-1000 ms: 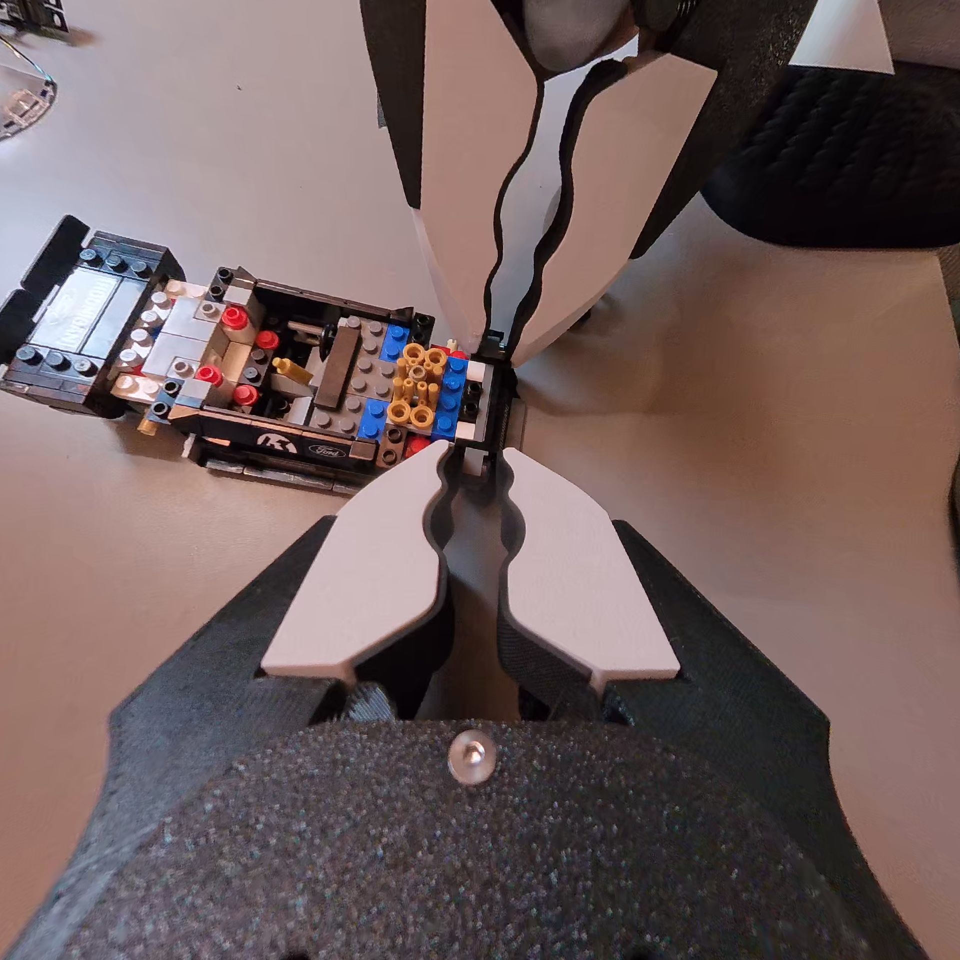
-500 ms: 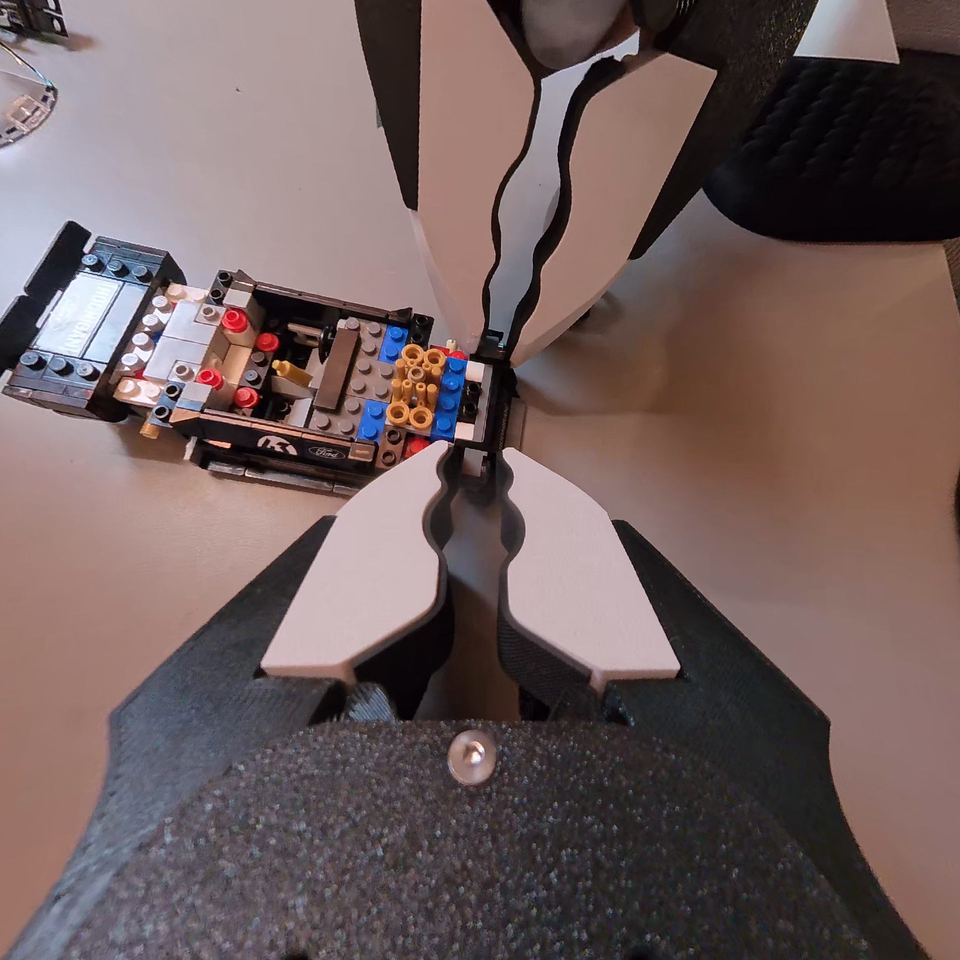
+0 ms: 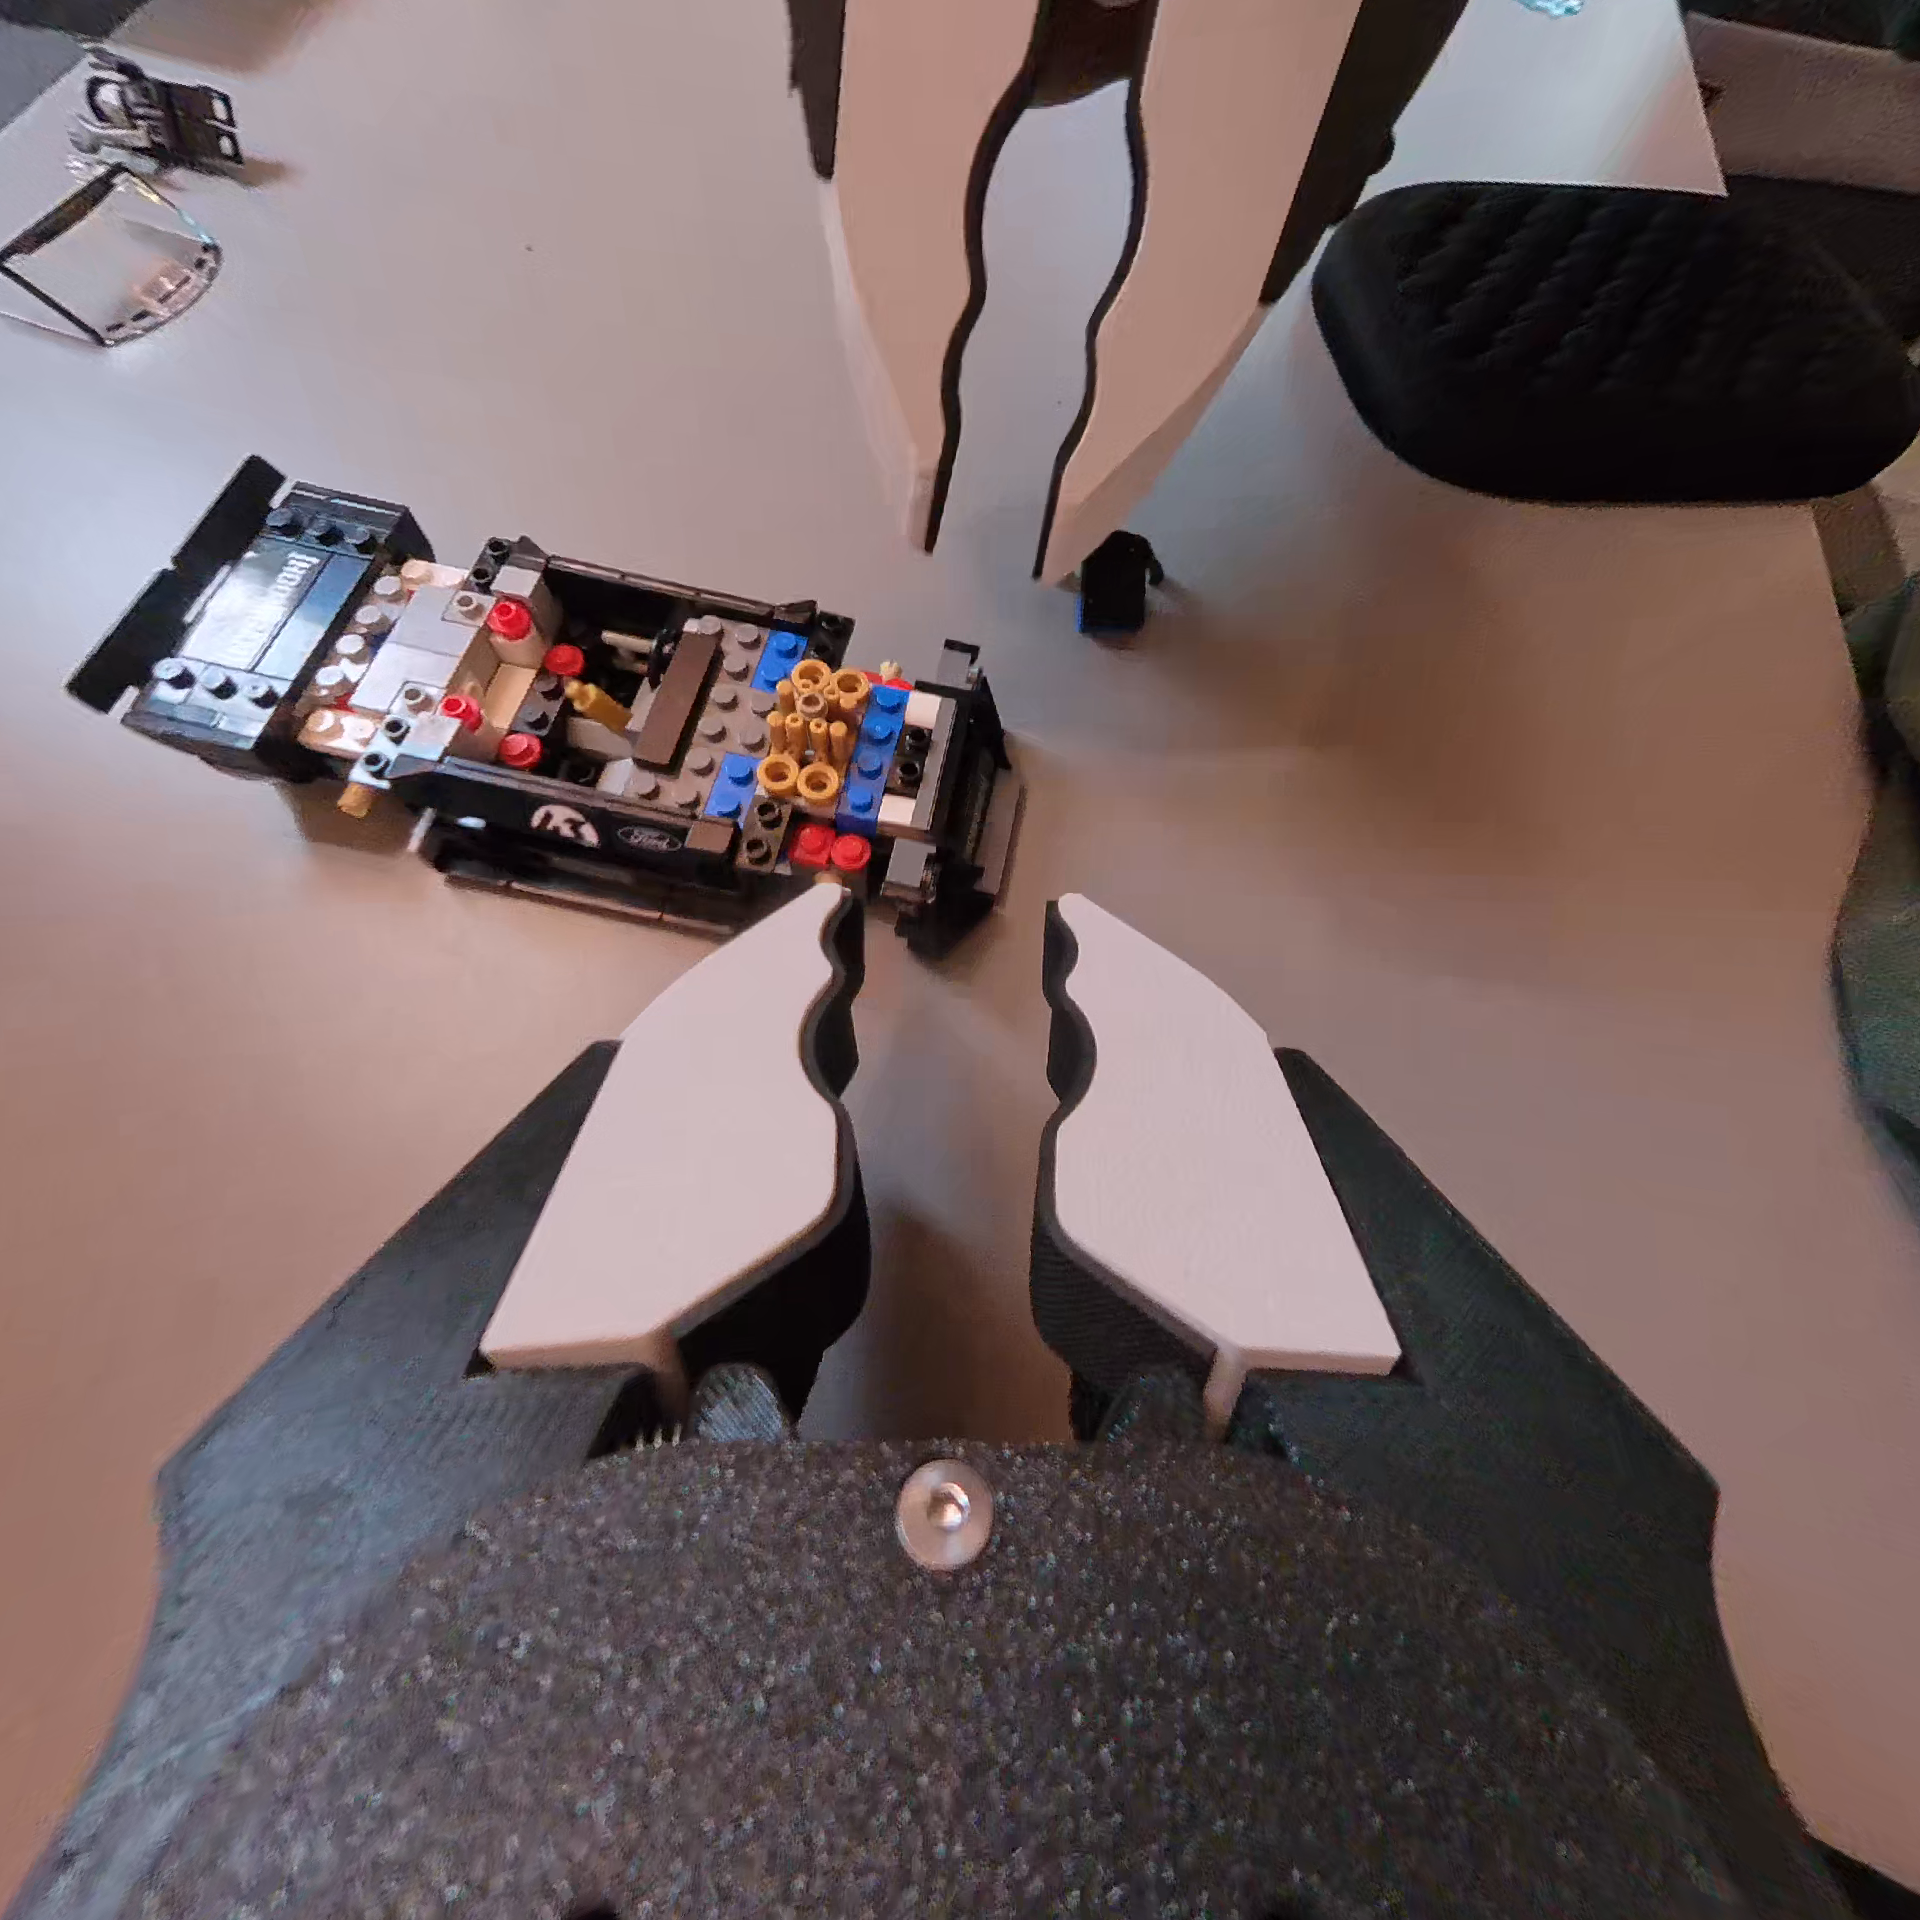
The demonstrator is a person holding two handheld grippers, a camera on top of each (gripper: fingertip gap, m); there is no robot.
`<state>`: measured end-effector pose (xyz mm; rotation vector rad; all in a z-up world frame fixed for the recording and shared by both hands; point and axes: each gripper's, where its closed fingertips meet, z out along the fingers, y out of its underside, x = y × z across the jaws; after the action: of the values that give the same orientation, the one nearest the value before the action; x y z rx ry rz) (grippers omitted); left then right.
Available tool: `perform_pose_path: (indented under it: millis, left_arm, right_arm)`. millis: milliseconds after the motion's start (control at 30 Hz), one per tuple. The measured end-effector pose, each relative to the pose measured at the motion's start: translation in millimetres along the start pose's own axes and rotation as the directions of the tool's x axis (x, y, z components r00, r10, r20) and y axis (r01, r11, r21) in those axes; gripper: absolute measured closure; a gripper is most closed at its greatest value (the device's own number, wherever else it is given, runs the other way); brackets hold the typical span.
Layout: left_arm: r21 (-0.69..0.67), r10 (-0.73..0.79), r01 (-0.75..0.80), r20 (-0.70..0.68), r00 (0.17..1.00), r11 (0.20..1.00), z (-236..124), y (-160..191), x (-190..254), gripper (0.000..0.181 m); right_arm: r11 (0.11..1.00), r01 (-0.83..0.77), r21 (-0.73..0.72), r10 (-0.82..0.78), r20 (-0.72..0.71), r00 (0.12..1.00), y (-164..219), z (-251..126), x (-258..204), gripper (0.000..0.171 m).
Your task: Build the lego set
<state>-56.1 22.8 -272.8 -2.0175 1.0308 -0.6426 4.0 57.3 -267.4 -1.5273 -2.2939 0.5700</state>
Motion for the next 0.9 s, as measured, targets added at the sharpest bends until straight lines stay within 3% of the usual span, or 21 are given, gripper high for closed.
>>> perform_pose_path:
  millis: [167,333,567,667,900]
  left_arm:
    - [0.011,0.001,-0.001,0.071,0.997,1.0,-5,4,-5,0.151]
    - [-0.06,0.03,-0.023,0.124,0.992,0.998,0,15,-5,0.152]
    - [-0.11,0.055,-0.037,0.163,0.985,0.993,5,16,-7,0.154]
    - [-0.115,0.062,-0.038,0.209,0.976,0.993,-3,18,-15,0.153]
    - [-0.085,0.006,0.015,0.246,0.969,0.996,-17,29,-28,0.147]
  right_arm:
    - [0.99,-0.081,0.111,0.086,-0.038,0.996,12,2,-3,0.14]
    - [0.982,-0.121,0.143,0.129,-0.051,0.99,14,16,-6,0.132]
    - [0.994,-0.098,0.057,0.101,-0.055,0.993,6,31,-5,0.142]
    - [0.993,-0.095,0.073,0.099,-0.049,0.994,-4,35,-6,0.149]
    - [0.985,-0.055,0.163,0.059,-0.016,0.998,-26,37,-19,0.149]
